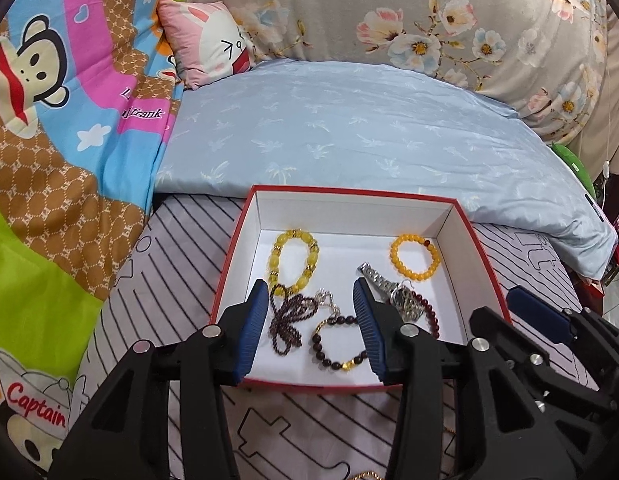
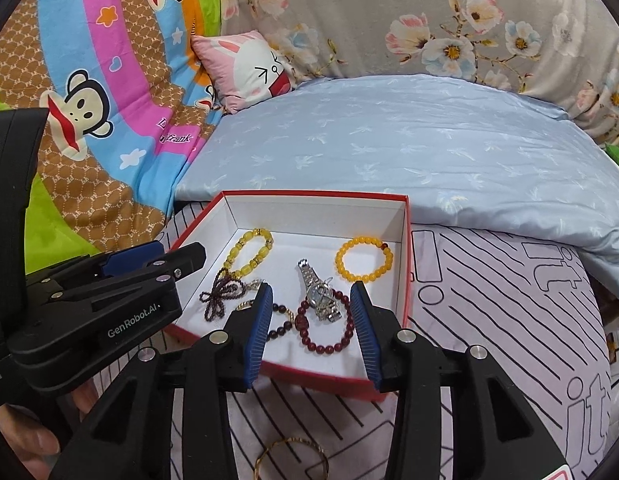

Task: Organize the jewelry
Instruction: 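Open both grippers to release the necklaces into the red box, then move both open grippers back toward the gold bangle and gold chain bracelet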

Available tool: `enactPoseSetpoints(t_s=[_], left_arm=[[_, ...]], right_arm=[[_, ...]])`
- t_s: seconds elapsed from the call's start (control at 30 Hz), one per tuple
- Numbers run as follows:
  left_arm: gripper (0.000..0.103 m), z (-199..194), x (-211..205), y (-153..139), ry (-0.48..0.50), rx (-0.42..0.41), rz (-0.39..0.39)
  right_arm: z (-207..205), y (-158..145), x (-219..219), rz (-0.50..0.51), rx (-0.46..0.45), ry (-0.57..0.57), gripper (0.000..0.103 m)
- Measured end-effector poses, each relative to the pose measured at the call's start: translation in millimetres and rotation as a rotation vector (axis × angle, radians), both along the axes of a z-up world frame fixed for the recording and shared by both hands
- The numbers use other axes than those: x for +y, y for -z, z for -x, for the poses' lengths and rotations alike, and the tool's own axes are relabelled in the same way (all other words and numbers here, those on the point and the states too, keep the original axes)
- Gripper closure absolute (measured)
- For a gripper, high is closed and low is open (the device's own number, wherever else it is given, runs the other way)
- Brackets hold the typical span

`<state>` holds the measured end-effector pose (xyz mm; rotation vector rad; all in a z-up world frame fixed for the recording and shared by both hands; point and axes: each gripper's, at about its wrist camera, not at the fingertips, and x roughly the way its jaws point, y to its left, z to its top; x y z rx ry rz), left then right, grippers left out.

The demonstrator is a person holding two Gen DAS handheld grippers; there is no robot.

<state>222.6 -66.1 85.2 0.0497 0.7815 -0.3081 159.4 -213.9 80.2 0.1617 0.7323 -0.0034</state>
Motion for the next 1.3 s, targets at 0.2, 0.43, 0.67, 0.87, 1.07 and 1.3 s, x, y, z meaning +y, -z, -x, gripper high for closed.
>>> enactPoseSetpoints(t_s=[0.2,0.43,0.67,0.87,1.07,1.3], left_arm=[[0.053,23.3,16.1,-1.6,-0.019,0.001,0.01],[0.052,57.6,35.1,4.0,-0.029,0.011,0.012],[0.042,89.8,44.8,28.4,-0.025,0.058,-0.001],[0.038,108.3,52.4,49.0,-0.037,0.109,0.004],[0.036,115.8,58.3,61.4,-0.05,0.133,-0.004],[0.032,118.6,63.8,66.7,-0.06,0.143,-0.004]], right_arm=[[34.6,-2.2,1.7,0.015,-0.004,0.011,0.063],[75.5,8.6,3.1,0.009,0.026,0.024,0.063],[101.9,37.3,11.3,-0.023,0.093,0.018,0.057],[106.1,59.3,26.2,-0.006,0.136,0.003,0.049],[96.6,75.5,36.6,0.009,0.175,-0.012,0.045],[84.7,83.7,42.5,0.036,0.19,-0.007,0.042]])
